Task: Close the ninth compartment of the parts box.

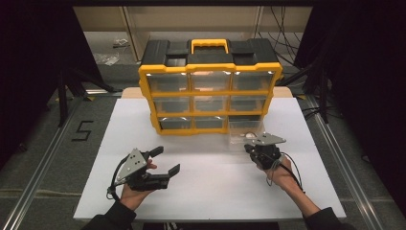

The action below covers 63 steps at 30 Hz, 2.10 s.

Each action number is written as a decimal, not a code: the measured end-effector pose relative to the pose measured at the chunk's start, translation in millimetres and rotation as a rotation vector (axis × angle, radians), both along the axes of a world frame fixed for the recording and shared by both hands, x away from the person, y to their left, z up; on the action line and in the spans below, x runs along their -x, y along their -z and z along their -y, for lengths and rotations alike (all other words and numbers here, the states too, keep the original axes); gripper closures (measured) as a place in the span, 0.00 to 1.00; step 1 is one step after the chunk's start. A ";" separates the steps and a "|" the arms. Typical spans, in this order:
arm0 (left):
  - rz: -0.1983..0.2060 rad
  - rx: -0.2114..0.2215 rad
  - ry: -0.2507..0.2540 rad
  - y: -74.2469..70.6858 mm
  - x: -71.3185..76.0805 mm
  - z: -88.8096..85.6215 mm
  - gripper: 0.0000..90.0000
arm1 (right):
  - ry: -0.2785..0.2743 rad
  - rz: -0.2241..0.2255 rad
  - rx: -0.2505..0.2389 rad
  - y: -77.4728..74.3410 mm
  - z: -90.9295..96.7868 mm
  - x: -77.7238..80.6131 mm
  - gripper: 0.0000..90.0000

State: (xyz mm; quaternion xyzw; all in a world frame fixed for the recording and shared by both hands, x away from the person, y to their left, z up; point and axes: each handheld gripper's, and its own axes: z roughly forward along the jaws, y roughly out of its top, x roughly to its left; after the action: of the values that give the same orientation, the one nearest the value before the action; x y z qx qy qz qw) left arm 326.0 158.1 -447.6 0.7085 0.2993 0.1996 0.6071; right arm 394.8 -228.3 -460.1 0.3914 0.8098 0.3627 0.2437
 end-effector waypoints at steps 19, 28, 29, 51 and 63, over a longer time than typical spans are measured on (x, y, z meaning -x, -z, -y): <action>-0.002 -0.001 -0.002 0.3 -0.5 0.4 0.16 | 0.015 0.012 0.013 0.8 -0.4 -6.3 1.00; -0.002 -0.001 -0.001 0.3 -0.4 0.5 0.16 | 0.029 0.029 0.011 2.3 -0.2 -11.6 1.00; -0.003 -0.001 -0.002 0.3 -0.5 0.5 0.16 | 0.031 0.029 0.007 2.5 0.4 -12.7 1.00; -0.001 0.003 -0.002 0.1 -0.4 0.2 0.16 | 0.057 0.068 0.021 6.3 -3.3 -26.4 1.00; 0.000 0.000 -0.003 0.2 -0.3 0.3 0.16 | 0.065 0.075 0.016 7.3 -4.3 -30.7 1.00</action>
State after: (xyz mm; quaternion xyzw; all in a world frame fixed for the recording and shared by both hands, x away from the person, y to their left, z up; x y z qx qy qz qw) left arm 326.3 157.7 -447.7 0.7081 0.3002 0.2005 0.6069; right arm 425.4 -224.0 -467.4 0.4016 0.7900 0.3624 0.2887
